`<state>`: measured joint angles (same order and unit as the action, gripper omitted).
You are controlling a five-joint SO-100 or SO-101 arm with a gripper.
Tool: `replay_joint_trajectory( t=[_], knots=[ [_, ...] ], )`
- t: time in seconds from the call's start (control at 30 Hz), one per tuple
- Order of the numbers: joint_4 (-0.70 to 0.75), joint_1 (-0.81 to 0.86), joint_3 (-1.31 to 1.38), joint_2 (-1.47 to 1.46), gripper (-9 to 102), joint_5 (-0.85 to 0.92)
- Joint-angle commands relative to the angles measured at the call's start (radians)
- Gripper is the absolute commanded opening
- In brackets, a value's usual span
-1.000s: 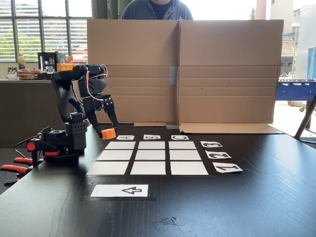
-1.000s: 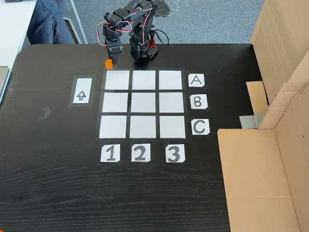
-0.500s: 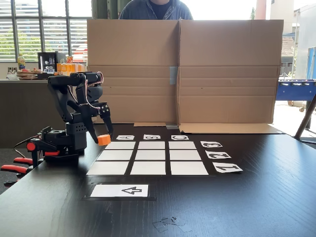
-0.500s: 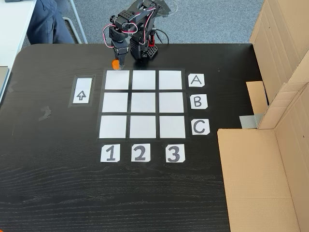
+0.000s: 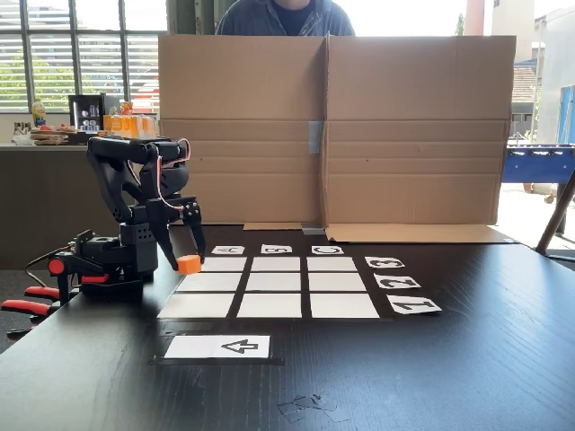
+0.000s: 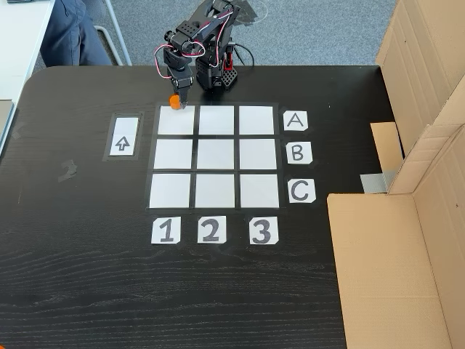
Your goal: Pick up the round, orange token and place it in the grid on square A1.
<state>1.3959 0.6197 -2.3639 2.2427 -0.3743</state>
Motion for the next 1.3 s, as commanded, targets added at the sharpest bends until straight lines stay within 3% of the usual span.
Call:
replay_joint_trajectory(
  t=[0.0, 0.63, 1.27],
  knots=[
    [-0.04, 0.009, -0.012, -0.02, 7, 0.005],
    [-0.256, 0.044, -0.107, -0.181, 7, 0.02],
    [-0.308, 0.049, -0.114, -0.23, 7, 0.023]
  ],
)
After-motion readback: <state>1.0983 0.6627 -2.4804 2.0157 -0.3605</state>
